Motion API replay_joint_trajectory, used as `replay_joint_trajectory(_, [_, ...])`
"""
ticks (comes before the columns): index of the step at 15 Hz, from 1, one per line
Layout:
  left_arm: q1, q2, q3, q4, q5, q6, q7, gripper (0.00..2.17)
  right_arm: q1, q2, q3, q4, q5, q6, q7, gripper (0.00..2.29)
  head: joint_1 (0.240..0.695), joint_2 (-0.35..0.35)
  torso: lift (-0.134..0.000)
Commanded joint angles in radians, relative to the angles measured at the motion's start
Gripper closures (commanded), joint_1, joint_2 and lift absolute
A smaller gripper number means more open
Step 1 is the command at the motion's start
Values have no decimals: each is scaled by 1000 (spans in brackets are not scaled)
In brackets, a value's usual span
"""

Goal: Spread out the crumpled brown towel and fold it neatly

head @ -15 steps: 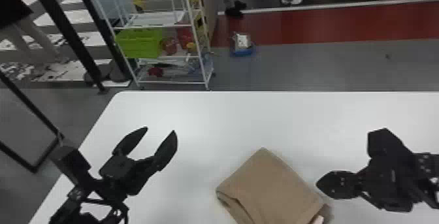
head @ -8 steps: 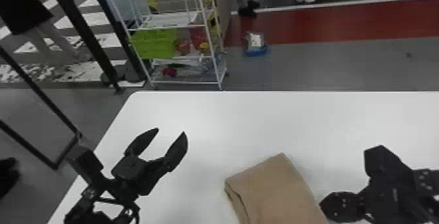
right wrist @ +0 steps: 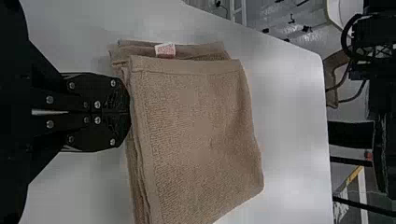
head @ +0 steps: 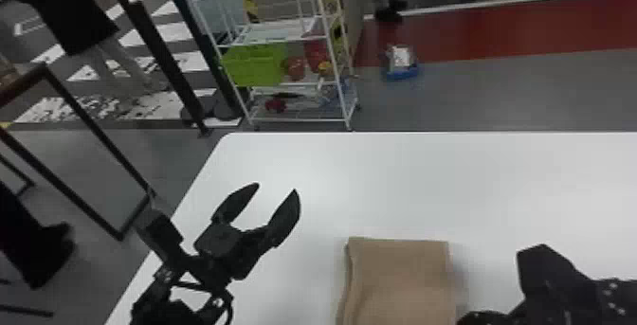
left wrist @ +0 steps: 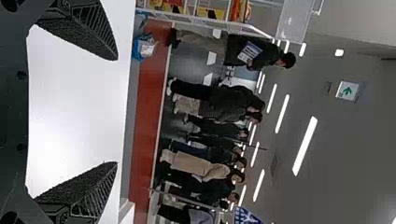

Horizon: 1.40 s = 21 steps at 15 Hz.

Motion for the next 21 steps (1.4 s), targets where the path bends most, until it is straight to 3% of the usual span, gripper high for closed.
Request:
replay_joint_trajectory(1, [8,-2,0,3,17,-20,9,76,31,6,-84,-39,-108,-6,3,1646,695,350,-122])
replay_joint_trajectory(2, [8,-2,0,3,24,-26,14,76,57,9,-182,-72,-214,-3,3,1555,695,350,-122])
replay_joint_trajectory(3, [8,-2,0,3,24,-39,28,76,83,29,-287,-101,-309,-9,-11,1075,695,350,-122])
replay_joint_trajectory(4, [8,-3,0,1,24,-42,42,76,105,62,-403,-111,-407,-24,-41,340,695,350,-122])
replay_joint_trajectory(5, [5,-3,-3,1,20,-42,57,80,119,76,-483,-109,-475,-49,-112,97,695,350,-122])
replay_joint_trajectory(7, [2,-8,-18,1,-16,-45,85,80,142,125,-566,-109,-487,-95,-290,46,695,295,-122])
replay_joint_trajectory(10, [-4,-21,-31,6,-66,-45,98,76,142,196,-620,-69,-487,-98,-528,46,695,186,-122])
replay_joint_trajectory(11, [-4,-26,-31,4,-91,-33,106,80,139,216,-641,-52,-489,-98,-563,46,695,134,-122])
replay_joint_trajectory(14, [1,-40,-49,15,-115,14,106,73,169,277,-681,-25,-519,-227,-644,46,695,84,-122])
replay_joint_trajectory(16, [5,-43,-57,15,-124,14,108,70,198,278,-683,-25,-525,-313,-699,46,695,59,-122])
replay_joint_trajectory(21, [31,-43,-49,29,-94,-109,101,66,225,278,-676,20,-515,-423,-706,53,695,31,-122])
